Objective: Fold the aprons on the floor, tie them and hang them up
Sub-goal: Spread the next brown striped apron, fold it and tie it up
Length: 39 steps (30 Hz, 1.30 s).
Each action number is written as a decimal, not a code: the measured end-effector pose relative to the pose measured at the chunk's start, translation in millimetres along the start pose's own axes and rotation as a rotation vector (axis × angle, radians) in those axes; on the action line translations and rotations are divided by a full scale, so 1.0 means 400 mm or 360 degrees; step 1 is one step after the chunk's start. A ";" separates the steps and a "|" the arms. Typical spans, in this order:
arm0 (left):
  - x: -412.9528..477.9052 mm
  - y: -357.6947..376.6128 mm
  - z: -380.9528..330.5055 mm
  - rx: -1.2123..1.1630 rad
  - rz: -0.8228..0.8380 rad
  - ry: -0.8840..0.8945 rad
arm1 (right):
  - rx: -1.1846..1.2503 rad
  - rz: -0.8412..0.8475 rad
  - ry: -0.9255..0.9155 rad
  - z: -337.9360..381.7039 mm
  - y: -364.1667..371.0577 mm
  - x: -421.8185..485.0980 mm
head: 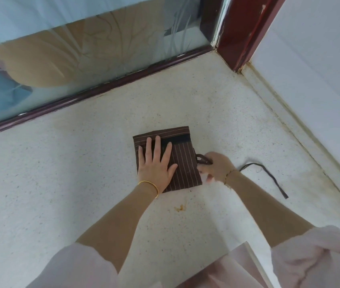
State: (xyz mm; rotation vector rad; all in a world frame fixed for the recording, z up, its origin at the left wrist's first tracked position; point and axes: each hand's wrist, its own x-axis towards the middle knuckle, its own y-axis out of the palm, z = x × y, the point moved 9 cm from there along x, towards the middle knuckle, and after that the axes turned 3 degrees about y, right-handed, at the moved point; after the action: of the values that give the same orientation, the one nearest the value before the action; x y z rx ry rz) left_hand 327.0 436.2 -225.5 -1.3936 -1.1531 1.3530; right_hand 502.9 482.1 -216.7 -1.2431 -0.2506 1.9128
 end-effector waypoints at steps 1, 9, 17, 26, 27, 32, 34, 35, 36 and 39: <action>0.000 0.001 -0.002 0.0012 -0.0003 0.0013 | -0.0016 -0.0099 0.0051 -0.007 -0.048 0.000; 0.008 0.010 -0.007 0.0072 0.0083 0.0002 | -0.0767 -0.1057 -0.0650 0.185 -0.174 -0.129; 0.010 0.014 -0.004 0.0033 0.0134 -0.0001 | -0.0240 -0.0509 -0.0390 0.083 0.065 -0.058; 0.015 0.018 -0.003 0.0037 0.0206 -0.0007 | -0.0754 -0.0644 -0.0690 0.108 0.094 -0.071; 0.014 0.020 -0.006 0.0037 0.0220 -0.0008 | -0.0827 -0.0616 -0.0679 0.106 0.099 -0.071; 0.017 0.019 0.001 0.0016 0.0273 0.0005 | -0.0930 -0.0028 -0.0235 0.057 0.101 -0.103; 0.017 0.019 0.000 0.0009 0.0328 0.0025 | -0.1191 0.0668 0.0112 -0.033 0.125 -0.168; 0.017 0.017 -0.002 0.0006 0.0341 0.0036 | -0.1327 0.0972 0.0293 -0.079 0.122 -0.217; 0.016 0.011 -0.003 0.0007 0.0324 0.0057 | -0.1441 0.1160 0.0419 -0.108 0.109 -0.264; 0.007 -0.062 0.000 -0.0126 -0.0046 0.0068 | -0.1582 0.0832 0.0261 -0.070 0.056 -0.241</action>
State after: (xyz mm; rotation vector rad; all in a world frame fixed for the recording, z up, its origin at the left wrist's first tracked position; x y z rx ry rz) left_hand 325.6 444.0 -201.8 -1.4498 -1.2051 1.2639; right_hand 531.4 390.9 -178.5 -2.2762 -0.9434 2.1569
